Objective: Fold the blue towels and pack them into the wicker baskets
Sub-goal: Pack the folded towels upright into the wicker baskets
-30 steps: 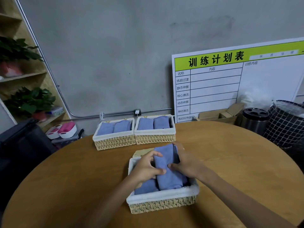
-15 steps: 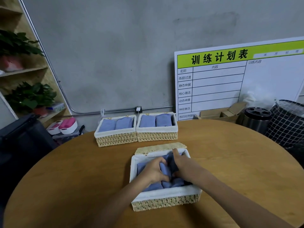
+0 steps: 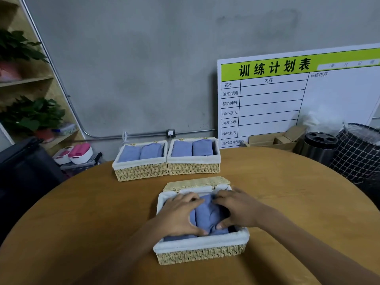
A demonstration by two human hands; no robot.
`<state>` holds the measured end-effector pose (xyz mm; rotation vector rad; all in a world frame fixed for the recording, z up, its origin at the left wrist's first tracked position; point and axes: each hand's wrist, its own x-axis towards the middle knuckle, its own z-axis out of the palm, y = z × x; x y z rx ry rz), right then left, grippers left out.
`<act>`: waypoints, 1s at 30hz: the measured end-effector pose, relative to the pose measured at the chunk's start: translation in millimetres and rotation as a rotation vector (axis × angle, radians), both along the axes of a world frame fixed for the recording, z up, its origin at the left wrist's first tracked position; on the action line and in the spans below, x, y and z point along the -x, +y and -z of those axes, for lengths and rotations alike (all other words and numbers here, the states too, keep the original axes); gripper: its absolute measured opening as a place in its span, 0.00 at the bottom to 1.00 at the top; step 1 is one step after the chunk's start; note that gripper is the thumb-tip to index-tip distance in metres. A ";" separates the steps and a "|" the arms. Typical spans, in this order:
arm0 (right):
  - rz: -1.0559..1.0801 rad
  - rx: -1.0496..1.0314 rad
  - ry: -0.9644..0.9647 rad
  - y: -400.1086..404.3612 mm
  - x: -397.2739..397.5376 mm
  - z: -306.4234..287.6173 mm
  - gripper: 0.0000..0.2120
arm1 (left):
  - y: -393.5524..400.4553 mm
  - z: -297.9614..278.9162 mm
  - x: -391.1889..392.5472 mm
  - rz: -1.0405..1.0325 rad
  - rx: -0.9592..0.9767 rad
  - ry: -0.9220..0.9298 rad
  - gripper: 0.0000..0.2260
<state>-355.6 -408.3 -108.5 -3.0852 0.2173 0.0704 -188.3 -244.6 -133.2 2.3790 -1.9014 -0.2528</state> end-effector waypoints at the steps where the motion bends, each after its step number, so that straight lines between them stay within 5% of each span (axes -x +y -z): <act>1: 0.000 0.010 0.015 -0.1 -1.3 1.5 0.36 | -0.9 4.3 0.5 -0.009 0.003 -0.019 0.45; 7: 0.025 -0.074 0.114 -2.5 -10.1 -3.1 0.34 | -6.4 8.0 2.3 -0.018 -0.028 -0.069 0.45; 10: 0.041 -0.142 0.090 -6.5 -11.7 -2.6 0.47 | -7.0 9.8 1.3 -0.023 -0.047 -0.061 0.45; 14: 0.020 -0.053 0.068 -3.9 -13.2 5.8 0.36 | -8.4 9.1 -0.3 -0.014 -0.075 -0.055 0.46; 30: 0.003 0.091 0.118 0.1 -18.2 12.6 0.39 | -7.1 15.9 -0.2 0.002 -0.061 -0.100 0.46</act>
